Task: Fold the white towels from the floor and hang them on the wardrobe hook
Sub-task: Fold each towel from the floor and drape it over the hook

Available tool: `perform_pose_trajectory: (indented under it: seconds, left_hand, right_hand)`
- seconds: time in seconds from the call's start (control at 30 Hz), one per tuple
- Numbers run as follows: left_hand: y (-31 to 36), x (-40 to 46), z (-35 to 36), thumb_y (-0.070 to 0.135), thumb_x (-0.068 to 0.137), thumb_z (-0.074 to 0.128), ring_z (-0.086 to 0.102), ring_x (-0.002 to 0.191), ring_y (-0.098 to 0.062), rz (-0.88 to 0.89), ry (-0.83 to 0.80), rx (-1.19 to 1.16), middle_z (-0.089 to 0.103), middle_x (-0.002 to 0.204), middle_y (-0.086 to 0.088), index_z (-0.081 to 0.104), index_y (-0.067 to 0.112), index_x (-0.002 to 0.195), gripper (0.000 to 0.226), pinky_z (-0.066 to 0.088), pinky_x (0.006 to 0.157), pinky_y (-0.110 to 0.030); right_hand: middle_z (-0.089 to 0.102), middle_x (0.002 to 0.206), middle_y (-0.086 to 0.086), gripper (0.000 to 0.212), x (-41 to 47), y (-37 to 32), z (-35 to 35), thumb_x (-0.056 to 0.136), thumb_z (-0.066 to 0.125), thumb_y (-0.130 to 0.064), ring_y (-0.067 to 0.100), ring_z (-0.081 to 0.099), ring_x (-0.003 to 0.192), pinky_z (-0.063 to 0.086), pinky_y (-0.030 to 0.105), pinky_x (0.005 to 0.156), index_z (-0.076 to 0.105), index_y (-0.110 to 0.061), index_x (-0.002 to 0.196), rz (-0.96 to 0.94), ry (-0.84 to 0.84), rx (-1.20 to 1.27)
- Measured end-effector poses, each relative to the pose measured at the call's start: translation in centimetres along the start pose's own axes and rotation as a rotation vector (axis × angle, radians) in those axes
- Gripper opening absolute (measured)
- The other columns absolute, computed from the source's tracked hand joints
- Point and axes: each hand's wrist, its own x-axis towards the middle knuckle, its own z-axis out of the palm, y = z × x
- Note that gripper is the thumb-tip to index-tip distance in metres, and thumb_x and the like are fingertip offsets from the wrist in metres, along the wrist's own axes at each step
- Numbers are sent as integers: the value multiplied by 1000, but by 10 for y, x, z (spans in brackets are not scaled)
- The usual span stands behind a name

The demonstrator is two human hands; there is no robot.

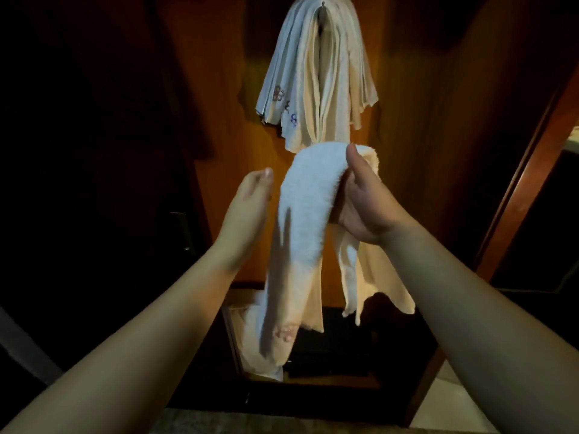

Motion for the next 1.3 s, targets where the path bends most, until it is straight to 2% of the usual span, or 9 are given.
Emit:
perform_pose_trajectory:
  seconds: [0.1, 0.3, 0.5, 0.63, 0.77, 0.83, 0.97, 1.13, 1.3]
  left_hand:
    - [6, -20, 7, 61, 89, 54, 42, 126, 0, 264, -90, 163, 45, 129, 22, 46, 40, 135, 51, 36, 102, -19]
    - [3, -24, 33, 22, 92, 62, 37, 139, -18, 305, -74, 500, 35, 154, 0, 31, 21, 154, 69, 36, 103, -29]
    - [17, -15, 23, 22, 92, 47, 59, 89, 5, 355, -11, 353, 63, 95, 20, 61, 31, 119, 32, 48, 72, -18]
    - [27, -11, 17, 15, 89, 49, 54, 85, 14, 411, 26, 288, 58, 90, 28, 63, 28, 121, 38, 38, 66, -3]
    - [38, -12, 16, 20, 87, 47, 58, 92, 0, 441, 28, 279, 64, 101, 16, 65, 25, 122, 40, 45, 71, -15]
    - [42, -11, 15, 21, 87, 48, 59, 92, -5, 472, 54, 298, 66, 103, 10, 65, 21, 120, 37, 44, 70, -17]
    - [49, -10, 16, 19, 89, 58, 63, 97, -15, 462, 52, 387, 69, 110, 5, 61, 22, 124, 35, 53, 75, -35]
    - [54, -6, 15, 17, 93, 58, 64, 106, -22, 460, 46, 435, 70, 117, 1, 63, 24, 129, 37, 54, 81, -44]
    - [63, 7, 5, 13, 95, 55, 66, 100, -27, 495, 86, 601, 72, 110, -8, 67, 17, 123, 31, 49, 70, -35]
  right_hand:
    - [54, 148, 10, 76, 5, -6, 7, 98, 23, -68, 28, 55, 134, 47, 54, 108, 33, -20, 156, -24, 0, -25]
    - [44, 156, 8, 80, 12, -11, 12, 97, 18, -71, 27, 46, 141, 41, 53, 113, 26, -22, 160, -68, 22, -70]
    - [55, 129, -13, 81, 5, -11, 6, 84, 39, -81, 12, 51, 125, 37, 27, 102, 41, -29, 146, -160, 225, -520]
    - [54, 116, -24, 71, 0, -6, 3, 81, 39, -82, -3, 50, 111, 33, 17, 92, 45, -36, 135, -361, 338, -837]
    - [48, 121, -24, 88, -3, 4, 3, 80, 45, -82, 2, 48, 120, 35, 26, 103, 34, -29, 149, -346, 396, -836]
    - [48, 123, -17, 86, -3, 5, 5, 81, 51, -75, 9, 48, 123, 38, 32, 103, 33, -26, 149, -333, 431, -824]
    - [52, 107, -25, 44, -1, 4, 9, 93, 63, -37, -16, 53, 102, 41, 4, 89, 45, -27, 132, -456, 486, -830]
    - [61, 116, -4, 31, -3, 2, 13, 99, 63, -19, 17, 60, 116, 50, 35, 102, 54, -19, 128, -487, 467, -873]
    - [58, 80, -14, 20, -8, 6, 12, 96, 61, -17, -9, 57, 74, 39, 3, 62, 57, -34, 87, -355, 500, -900]
